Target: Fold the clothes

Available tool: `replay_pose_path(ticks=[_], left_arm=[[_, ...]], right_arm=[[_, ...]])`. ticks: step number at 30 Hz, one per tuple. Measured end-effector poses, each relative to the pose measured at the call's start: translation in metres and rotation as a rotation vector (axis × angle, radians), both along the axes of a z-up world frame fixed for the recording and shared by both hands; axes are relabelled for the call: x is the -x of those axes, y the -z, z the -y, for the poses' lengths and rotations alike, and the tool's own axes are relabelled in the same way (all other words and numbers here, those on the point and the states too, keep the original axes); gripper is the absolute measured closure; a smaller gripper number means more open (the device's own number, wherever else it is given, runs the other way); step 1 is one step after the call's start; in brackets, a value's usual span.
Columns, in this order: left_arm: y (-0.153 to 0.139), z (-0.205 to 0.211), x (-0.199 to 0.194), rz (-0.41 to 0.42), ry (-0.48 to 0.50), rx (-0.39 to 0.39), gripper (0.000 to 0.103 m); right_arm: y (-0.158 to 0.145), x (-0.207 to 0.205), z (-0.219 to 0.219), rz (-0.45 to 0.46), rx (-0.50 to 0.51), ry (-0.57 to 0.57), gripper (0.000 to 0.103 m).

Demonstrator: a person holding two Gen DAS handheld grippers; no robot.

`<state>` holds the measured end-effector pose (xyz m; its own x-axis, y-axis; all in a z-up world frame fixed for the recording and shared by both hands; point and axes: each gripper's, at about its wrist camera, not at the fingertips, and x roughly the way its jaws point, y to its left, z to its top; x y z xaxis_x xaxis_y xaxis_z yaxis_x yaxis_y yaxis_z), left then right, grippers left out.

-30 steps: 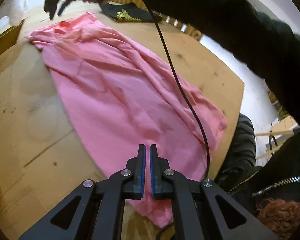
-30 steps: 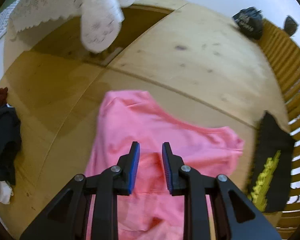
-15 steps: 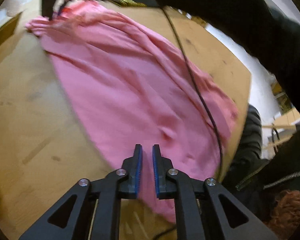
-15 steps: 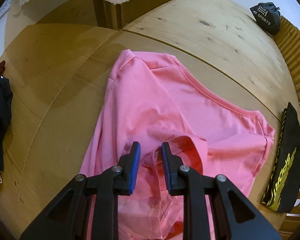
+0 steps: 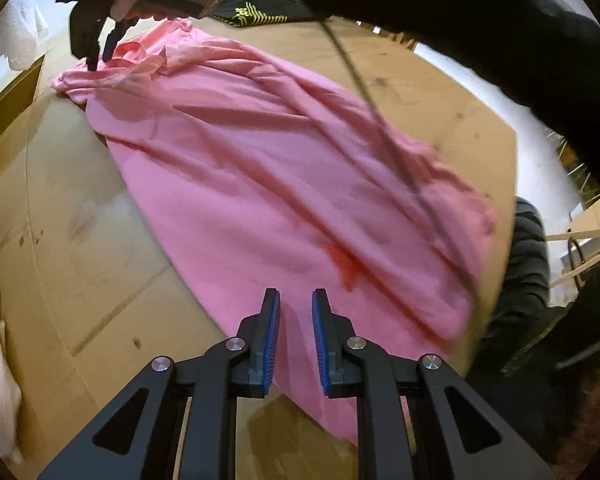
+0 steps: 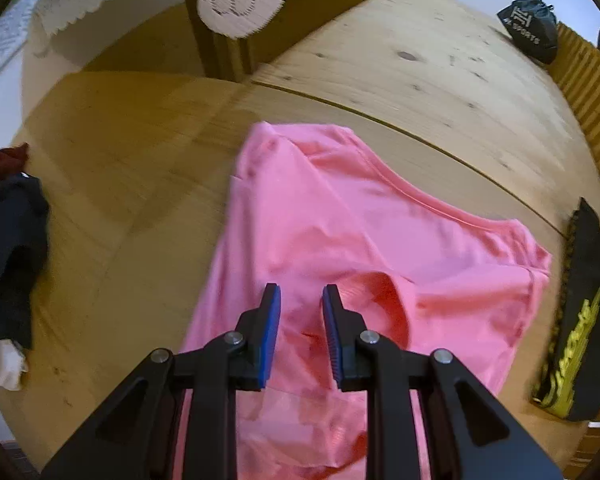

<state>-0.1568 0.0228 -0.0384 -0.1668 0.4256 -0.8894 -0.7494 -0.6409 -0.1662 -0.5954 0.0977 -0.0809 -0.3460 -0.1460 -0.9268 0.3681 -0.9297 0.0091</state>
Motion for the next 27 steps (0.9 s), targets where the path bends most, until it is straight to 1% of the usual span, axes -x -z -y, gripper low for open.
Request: replay_pose_path(ticks=[2,5,7,8,9,11,12,13,16,19,21,22,23,24,26,27], left_arm=[[0.004,-0.001,0.008,-0.001,0.006,0.001,0.085],[0.005,0.001,0.003,-0.012,0.025,0.029,0.085],[0.005,0.006,-0.003,-0.027,0.04,0.034,0.085],[0.006,0.01,-0.005,-0.016,0.033,0.023,0.083],[0.006,0.014,-0.005,-0.004,0.028,0.01,0.082],[0.007,0.02,-0.005,0.01,0.022,-0.01,0.082],[0.007,0.022,-0.005,0.013,0.022,-0.016,0.082],[0.006,0.023,-0.005,0.015,0.021,-0.022,0.082],[0.007,0.025,-0.002,0.026,0.02,-0.041,0.082],[0.007,0.03,0.0,0.039,0.024,-0.056,0.082],[0.007,0.032,0.001,0.044,0.027,-0.064,0.082],[0.007,0.034,0.001,0.044,0.032,-0.066,0.082],[0.006,0.035,-0.002,0.036,0.046,-0.063,0.082],[0.006,0.035,-0.002,0.032,0.053,-0.062,0.082],[0.006,0.034,-0.004,0.027,0.061,-0.061,0.082],[0.007,0.033,-0.005,0.026,0.063,-0.06,0.082]], right_arm=[[0.007,0.005,0.002,0.005,-0.014,0.003,0.081],[0.015,0.011,-0.007,0.017,-0.041,0.025,0.081],[0.012,0.013,-0.016,-0.004,-0.114,0.058,0.081],[0.009,0.017,-0.024,-0.027,-0.151,0.085,0.081],[0.004,0.02,-0.029,-0.041,-0.142,0.099,0.081],[-0.007,0.028,-0.033,-0.061,-0.079,0.099,0.081],[-0.011,0.032,-0.029,-0.072,-0.047,0.084,0.081],[-0.012,0.037,-0.021,-0.082,-0.045,0.062,0.08],[-0.004,0.055,0.005,-0.093,-0.096,0.009,0.077],[0.013,0.077,0.02,-0.058,-0.144,-0.011,0.076],[0.023,0.082,0.009,0.029,-0.171,0.045,0.075],[0.022,0.081,-0.001,0.051,-0.155,0.075,0.074],[0.019,0.079,-0.013,0.065,-0.169,0.102,0.074],[0.017,0.077,-0.022,0.067,-0.207,0.122,0.074],[0.005,0.073,-0.044,0.03,-0.276,0.175,0.074],[-0.002,0.072,-0.054,0.011,-0.266,0.197,0.074]])
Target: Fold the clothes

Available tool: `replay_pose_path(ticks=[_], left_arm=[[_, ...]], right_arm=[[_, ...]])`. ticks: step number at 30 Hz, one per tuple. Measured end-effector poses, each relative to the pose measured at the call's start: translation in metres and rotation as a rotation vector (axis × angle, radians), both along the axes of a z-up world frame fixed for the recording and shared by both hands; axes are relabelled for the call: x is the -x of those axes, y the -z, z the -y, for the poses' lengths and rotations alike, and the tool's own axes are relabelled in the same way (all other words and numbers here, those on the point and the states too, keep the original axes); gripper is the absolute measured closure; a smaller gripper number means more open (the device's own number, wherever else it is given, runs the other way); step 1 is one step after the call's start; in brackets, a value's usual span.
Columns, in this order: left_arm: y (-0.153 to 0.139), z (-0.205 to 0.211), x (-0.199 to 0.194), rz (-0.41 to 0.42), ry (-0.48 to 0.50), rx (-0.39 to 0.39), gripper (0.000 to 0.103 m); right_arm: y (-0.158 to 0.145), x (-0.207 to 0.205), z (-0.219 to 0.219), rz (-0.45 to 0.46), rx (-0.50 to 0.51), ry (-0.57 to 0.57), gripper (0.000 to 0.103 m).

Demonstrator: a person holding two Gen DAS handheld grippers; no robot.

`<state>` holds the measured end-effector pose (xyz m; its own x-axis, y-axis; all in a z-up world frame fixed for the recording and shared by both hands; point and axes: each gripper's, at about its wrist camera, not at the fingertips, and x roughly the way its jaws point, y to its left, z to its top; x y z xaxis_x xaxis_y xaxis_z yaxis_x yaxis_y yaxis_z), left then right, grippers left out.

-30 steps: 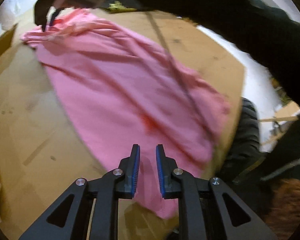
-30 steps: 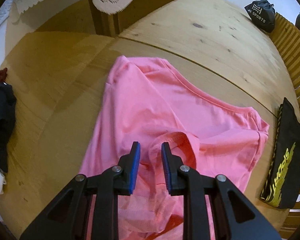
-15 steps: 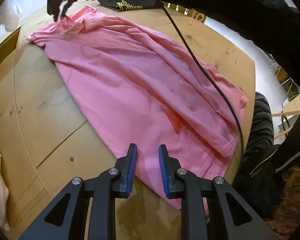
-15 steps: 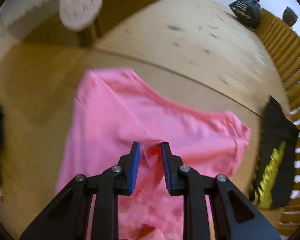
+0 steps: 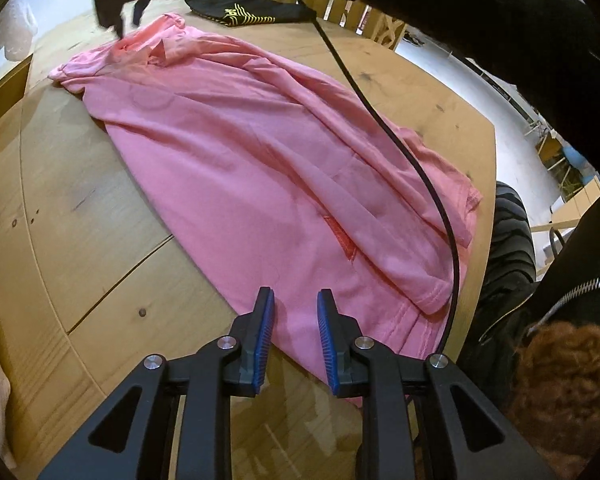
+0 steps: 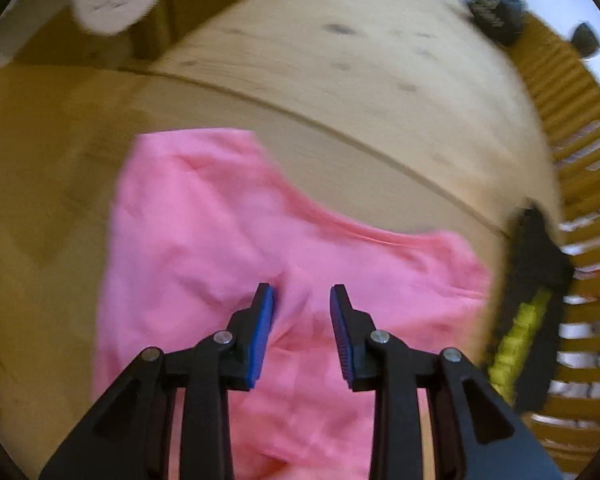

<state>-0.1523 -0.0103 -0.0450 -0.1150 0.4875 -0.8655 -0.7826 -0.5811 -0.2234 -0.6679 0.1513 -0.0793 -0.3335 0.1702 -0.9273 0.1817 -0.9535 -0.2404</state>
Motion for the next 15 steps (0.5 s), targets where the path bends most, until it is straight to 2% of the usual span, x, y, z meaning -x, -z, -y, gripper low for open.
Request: replay_pose_path(ticks=[2,4,6,8,13,15], left_arm=[[0.0,-0.001,0.001,0.003,-0.01,-0.002,0.082],[-0.001,0.0,-0.001,-0.002,-0.012,0.003,0.082],[-0.002,-0.001,-0.003,-0.011,-0.008,0.014,0.081],[-0.002,-0.004,-0.006,-0.02,0.005,0.021,0.076],[-0.002,-0.006,-0.008,-0.021,0.01,0.02,0.074],[-0.001,-0.005,-0.008,-0.014,0.006,0.01,0.074]], right_arm=[[-0.012,-0.005,-0.011,-0.026,0.084,0.007,0.074],[-0.017,-0.016,-0.013,-0.007,0.221,-0.043,0.074],[-0.007,-0.033,-0.006,0.054,0.276,-0.114,0.074],[0.006,-0.043,-0.005,0.107,0.248,-0.145,0.074],[0.034,-0.062,-0.008,0.234,0.149,-0.182,0.074],[0.017,-0.052,-0.006,0.153,0.162,-0.209,0.074]])
